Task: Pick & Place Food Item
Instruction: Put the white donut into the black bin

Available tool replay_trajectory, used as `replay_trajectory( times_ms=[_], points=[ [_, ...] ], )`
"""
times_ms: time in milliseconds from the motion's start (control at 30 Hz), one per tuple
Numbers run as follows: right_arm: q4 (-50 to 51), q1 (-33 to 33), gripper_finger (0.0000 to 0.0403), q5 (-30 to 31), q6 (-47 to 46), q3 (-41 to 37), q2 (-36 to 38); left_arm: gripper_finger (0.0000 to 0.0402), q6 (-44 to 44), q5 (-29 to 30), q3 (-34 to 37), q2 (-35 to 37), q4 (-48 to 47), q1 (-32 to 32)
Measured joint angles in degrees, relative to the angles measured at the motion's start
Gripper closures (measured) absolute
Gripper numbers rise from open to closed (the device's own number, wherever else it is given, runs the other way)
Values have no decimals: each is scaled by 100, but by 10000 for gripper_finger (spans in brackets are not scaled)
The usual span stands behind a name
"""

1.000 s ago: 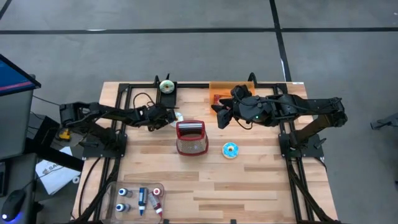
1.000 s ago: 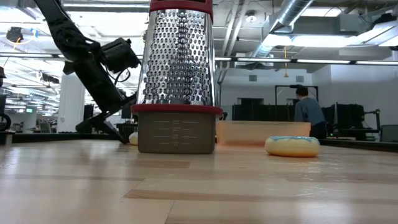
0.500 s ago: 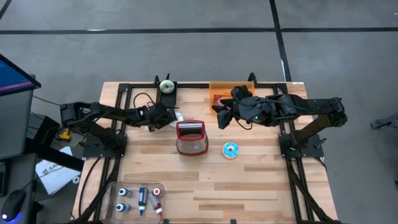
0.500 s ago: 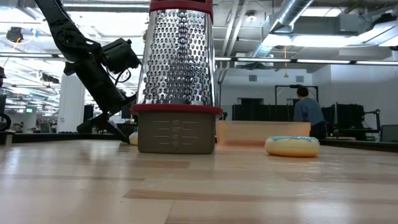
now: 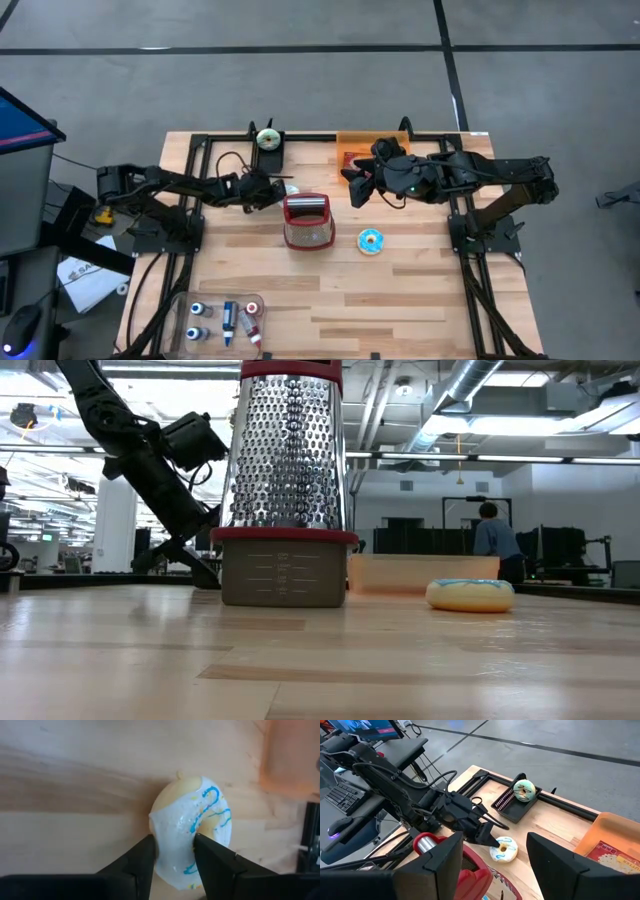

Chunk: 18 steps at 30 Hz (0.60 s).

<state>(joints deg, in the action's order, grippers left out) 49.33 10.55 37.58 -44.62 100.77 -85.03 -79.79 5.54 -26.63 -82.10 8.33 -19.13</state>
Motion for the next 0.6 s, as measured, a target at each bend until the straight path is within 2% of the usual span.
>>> replay_trajectory(
  times_ms=[167, 433, 600],
  points=[
    [-7, 0, 191, 0, 0, 0, 0, 282, 2, 66, 2, 136, 5, 146],
    [-36, 0, 191, 0, 0, 0, 0, 302, 157, 563, 2, 614, -187, 112],
    [-61, 0, 191, 0, -2, 0, 0, 302, 712, 621, 3, 1092, -505, -8]
  ],
)
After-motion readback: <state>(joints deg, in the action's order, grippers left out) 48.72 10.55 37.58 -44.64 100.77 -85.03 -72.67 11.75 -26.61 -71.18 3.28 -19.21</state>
